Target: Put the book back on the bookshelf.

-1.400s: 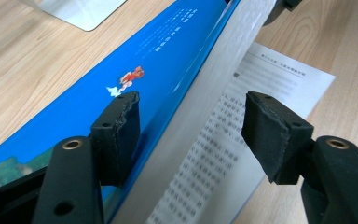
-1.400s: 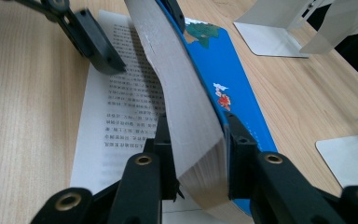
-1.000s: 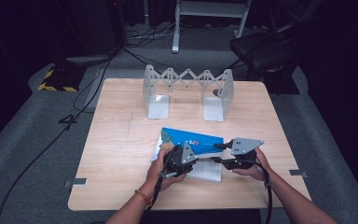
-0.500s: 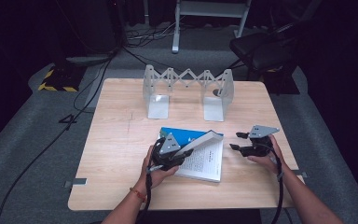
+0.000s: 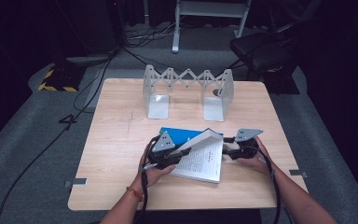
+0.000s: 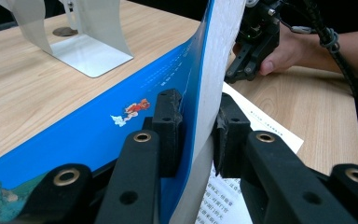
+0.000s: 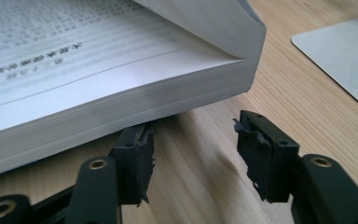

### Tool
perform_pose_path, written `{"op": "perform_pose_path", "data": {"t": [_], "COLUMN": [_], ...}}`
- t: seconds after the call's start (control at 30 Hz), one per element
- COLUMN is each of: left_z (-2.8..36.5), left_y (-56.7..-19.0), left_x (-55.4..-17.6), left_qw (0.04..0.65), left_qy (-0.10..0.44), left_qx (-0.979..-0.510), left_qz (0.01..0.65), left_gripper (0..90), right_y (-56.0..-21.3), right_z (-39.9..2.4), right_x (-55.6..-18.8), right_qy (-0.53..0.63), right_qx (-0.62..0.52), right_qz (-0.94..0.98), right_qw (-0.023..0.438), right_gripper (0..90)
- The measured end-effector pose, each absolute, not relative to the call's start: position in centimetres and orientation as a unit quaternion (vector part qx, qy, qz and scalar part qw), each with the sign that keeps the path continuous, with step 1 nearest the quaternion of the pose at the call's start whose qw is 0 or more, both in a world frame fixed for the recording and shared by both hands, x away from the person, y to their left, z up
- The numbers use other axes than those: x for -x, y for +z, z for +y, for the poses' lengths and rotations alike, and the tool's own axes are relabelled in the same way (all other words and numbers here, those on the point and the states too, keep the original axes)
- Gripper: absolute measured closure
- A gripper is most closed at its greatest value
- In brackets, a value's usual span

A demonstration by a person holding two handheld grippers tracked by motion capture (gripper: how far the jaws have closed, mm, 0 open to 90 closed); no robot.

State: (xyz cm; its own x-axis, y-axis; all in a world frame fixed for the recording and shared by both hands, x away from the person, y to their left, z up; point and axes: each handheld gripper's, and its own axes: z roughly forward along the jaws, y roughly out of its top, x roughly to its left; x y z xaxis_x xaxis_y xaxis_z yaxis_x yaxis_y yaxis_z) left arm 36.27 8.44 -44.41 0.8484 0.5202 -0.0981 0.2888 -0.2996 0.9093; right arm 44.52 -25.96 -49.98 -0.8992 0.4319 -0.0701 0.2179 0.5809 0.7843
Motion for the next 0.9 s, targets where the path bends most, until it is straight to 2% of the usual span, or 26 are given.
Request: {"op": "perform_pose_path", "data": {"t": [0.07, 0.2, 0.7, 0.9], "left_z": [8.7, 9.5, 9.8, 11.1], "left_y": [-44.2, -43.3, -42.0, -41.8], "left_x": [-36.3, -36.0, -35.3, -34.6], "left_qw": [0.542, 0.563, 0.585, 0.583], "left_qy": [0.106, 0.110, 0.131, 0.140], "left_qx": [-0.794, -0.778, -0.759, -0.758], "left_qz": [0.255, 0.256, 0.256, 0.258], "left_gripper": [74.2, 74.0, 73.4, 73.1], "right_y": [-49.7, -47.5, -42.2, -41.3], "right_z": [-26.1, -25.9, -23.2, -22.0], "right_x": [-44.4, -43.6, -41.7, -41.7], "right_qy": [0.443, 0.495, 0.547, 0.563], "right_qx": [-0.195, -0.205, -0.156, -0.151], "right_qz": [0.868, 0.834, 0.809, 0.797], "right_qw": [0.115, 0.128, 0.150, 0.158], "right_gripper": [50.1, 62.6, 61.9, 59.7]}}
